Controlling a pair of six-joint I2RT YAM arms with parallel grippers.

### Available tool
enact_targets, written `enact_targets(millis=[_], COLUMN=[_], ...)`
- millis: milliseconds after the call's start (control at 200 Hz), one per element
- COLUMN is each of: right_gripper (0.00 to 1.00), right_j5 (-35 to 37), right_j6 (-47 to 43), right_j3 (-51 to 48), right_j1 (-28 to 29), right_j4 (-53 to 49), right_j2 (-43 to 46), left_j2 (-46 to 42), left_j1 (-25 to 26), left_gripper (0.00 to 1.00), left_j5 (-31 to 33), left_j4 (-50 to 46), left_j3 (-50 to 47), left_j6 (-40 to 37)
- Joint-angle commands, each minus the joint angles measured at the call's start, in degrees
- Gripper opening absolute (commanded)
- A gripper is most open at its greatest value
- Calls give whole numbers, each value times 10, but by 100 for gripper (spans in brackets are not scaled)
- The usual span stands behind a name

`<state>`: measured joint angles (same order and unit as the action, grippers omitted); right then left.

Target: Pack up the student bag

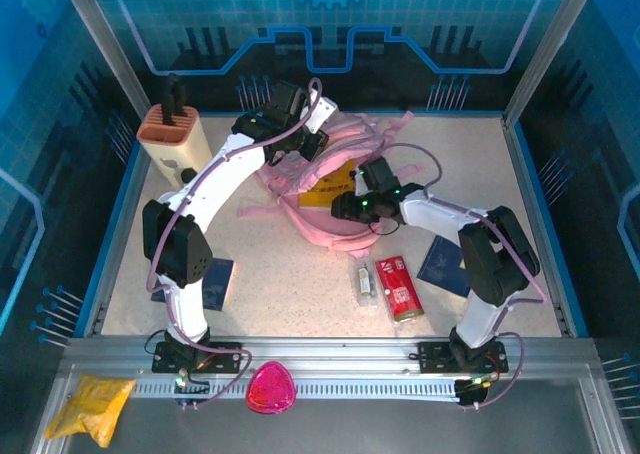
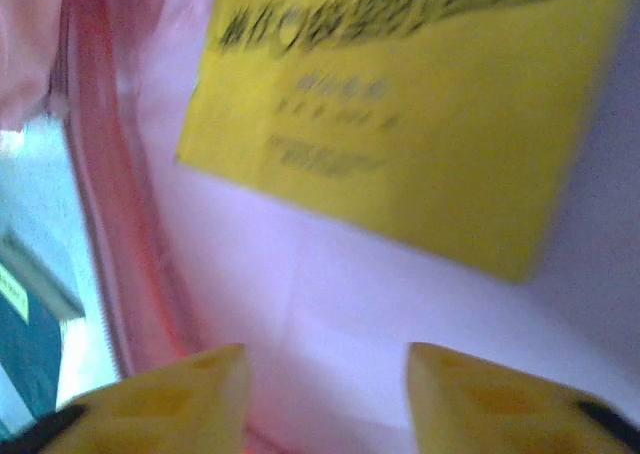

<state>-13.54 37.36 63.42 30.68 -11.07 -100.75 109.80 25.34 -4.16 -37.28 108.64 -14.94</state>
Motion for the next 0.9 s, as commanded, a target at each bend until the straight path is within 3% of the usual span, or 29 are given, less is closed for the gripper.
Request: enact_targets(millis=[0, 140, 315, 625, 895], right_gripper=[26, 11, 5, 12, 24], right_j5=[6, 19, 56, 95, 3], right_j6=[7, 10, 10, -1, -30], right_j3=[21, 43, 39, 30, -41], right_j1=[30, 21, -10, -57, -41], right_j4=[-2, 55, 99, 112, 126], right_j2=[-43, -84, -89, -68, 32], left_j2=[-32, -33, -45, -57, -54], left_j1=[-7, -8, -10, -24, -34], left_gripper=[0, 0, 0, 0, 0], left_j5=[-23, -34, -42, -60, -52], left_j4=[60, 59, 57, 54, 11], left_j3=[-2, -6, -20, -35, -42], left_j6=[14, 9, -1, -5, -37])
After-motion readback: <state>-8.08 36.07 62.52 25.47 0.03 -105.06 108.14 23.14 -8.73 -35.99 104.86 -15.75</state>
